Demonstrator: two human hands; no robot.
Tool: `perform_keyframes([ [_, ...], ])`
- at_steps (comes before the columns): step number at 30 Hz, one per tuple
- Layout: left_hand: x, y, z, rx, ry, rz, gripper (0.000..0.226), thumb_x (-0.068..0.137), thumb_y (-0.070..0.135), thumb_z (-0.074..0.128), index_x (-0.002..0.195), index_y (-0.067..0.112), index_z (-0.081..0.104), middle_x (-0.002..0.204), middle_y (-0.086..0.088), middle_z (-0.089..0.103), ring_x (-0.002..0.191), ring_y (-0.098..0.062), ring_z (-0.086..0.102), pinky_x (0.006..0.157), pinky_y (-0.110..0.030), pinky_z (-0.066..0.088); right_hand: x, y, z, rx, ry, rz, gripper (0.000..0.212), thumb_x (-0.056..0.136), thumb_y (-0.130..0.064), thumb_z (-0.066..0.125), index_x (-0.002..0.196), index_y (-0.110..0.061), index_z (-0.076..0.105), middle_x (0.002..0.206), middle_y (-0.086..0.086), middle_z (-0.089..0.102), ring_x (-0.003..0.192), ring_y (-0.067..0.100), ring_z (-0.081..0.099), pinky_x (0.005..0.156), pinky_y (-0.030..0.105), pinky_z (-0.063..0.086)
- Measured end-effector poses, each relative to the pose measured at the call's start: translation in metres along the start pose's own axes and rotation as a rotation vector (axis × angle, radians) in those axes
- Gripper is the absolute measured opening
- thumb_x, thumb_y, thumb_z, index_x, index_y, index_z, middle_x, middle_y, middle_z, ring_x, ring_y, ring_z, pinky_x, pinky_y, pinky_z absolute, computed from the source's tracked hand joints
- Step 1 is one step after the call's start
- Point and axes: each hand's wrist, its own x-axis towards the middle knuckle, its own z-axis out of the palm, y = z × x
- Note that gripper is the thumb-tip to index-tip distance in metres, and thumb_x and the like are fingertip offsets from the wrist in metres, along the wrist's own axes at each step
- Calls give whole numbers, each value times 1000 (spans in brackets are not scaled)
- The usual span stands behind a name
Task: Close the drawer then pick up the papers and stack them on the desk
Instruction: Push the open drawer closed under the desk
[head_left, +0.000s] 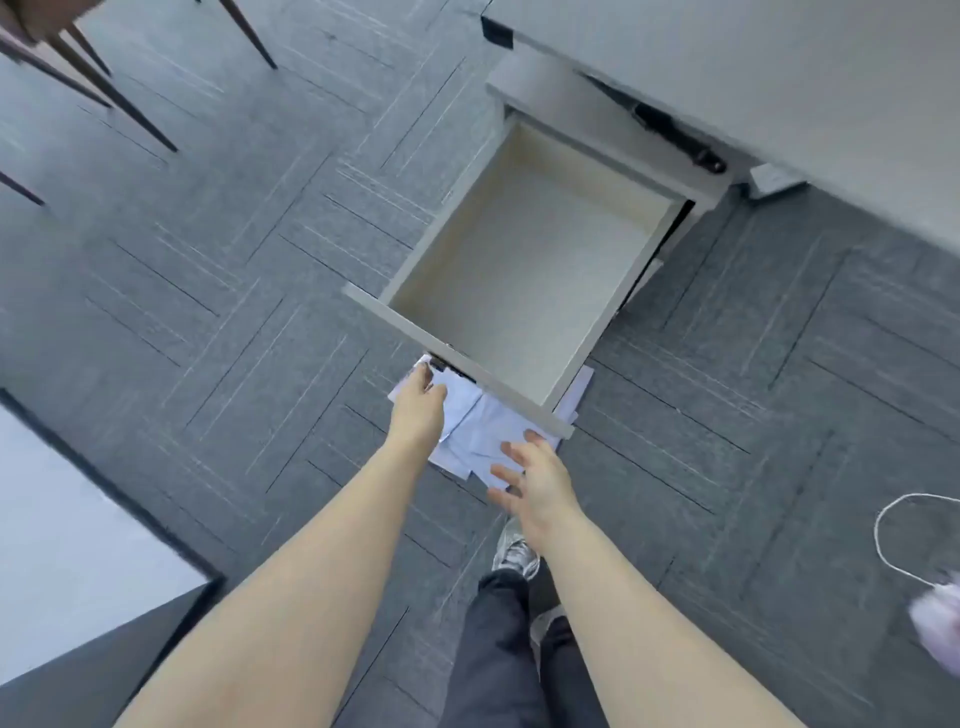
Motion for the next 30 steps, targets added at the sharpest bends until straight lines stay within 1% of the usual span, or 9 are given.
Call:
perform_keyframes([
  [3, 17, 3, 11, -99, 29, 8, 53, 92, -1, 33, 141, 16, 46, 132, 8, 55, 113, -13, 54, 97, -27, 42, 14, -14, 3, 170, 14, -25, 29, 99, -14, 38, 127, -19, 43, 132, 5, 52, 114, 27, 57, 98, 46, 49],
  [6, 27, 7, 23, -142, 18, -2, 56, 93, -1, 33, 144, 19, 42, 148, 8, 46, 133, -14, 46, 113, -39, 36, 25, -30, -2, 209, 44, -50, 25, 99, -11, 36, 121, -13, 46, 133, 7, 54, 116, 29, 58, 95, 47, 50],
  [10, 47, 31, 46, -159, 57, 19, 57, 93, 3, 35, 145, 25, 41, 147, 11, 47, 108, -7, 56, 90, -26, 46, 41, -64, -12, 220, 48, -62, 25, 98, -10, 37, 121, -13, 46, 134, 10, 55, 115, 29, 59, 90, 44, 51],
  [13, 67, 53, 65, -186, 96, 19, 55, 91, 5, 39, 144, 21, 43, 141, 2, 55, 126, -18, 53, 108, -41, 43, 53, -97, -21, 230, 42, -77, 28, 96, -8, 39, 122, -11, 49, 133, 10, 57, 112, 28, 61, 87, 42, 53],
  [19, 115, 105, 107, -196, 161, 18, 51, 87, 8, 44, 136, 18, 52, 130, -1, 64, 118, -21, 60, 105, -45, 46, 78, -164, -44, 179, 8, -128, 28, 95, -8, 39, 119, -16, 51, 127, 7, 60, 113, 28, 62, 89, 43, 54],
  [21, 127, 122, 122, -226, 170, 24, 50, 88, 7, 46, 136, 18, 53, 128, -2, 65, 110, -20, 61, 100, -40, 49, 86, -187, -50, 165, 0, -133, 25, 96, -8, 39, 115, -18, 52, 125, 5, 60, 114, 28, 62, 91, 44, 53],
  [23, 139, 139, 136, -247, 180, 32, 51, 88, 6, 45, 137, 19, 52, 126, 1, 66, 92, -16, 61, 82, -31, 52, 93, -209, -56, 152, -10, -136, 23, 96, -8, 40, 107, -21, 55, 120, 3, 61, 113, 28, 62, 91, 44, 53],
  [26, 154, 163, 152, -251, 202, 37, 53, 88, 4, 43, 137, 21, 50, 120, 4, 66, 71, -8, 56, 68, -26, 48, 106, -238, -63, 128, -24, -164, 26, 97, -8, 39, 118, -19, 50, 115, -1, 60, 111, 26, 62, 90, 43, 52],
  [30, 174, 187, 170, -250, 203, 49, 53, 87, 3, 44, 135, 21, 52, 118, 3, 67, 77, -13, 58, 80, -34, 52, 123, -267, -69, 130, -33, -194, 31, 97, -10, 40, 126, -22, 46, 119, -2, 58, 101, 19, 64, 84, 38, 53],
])
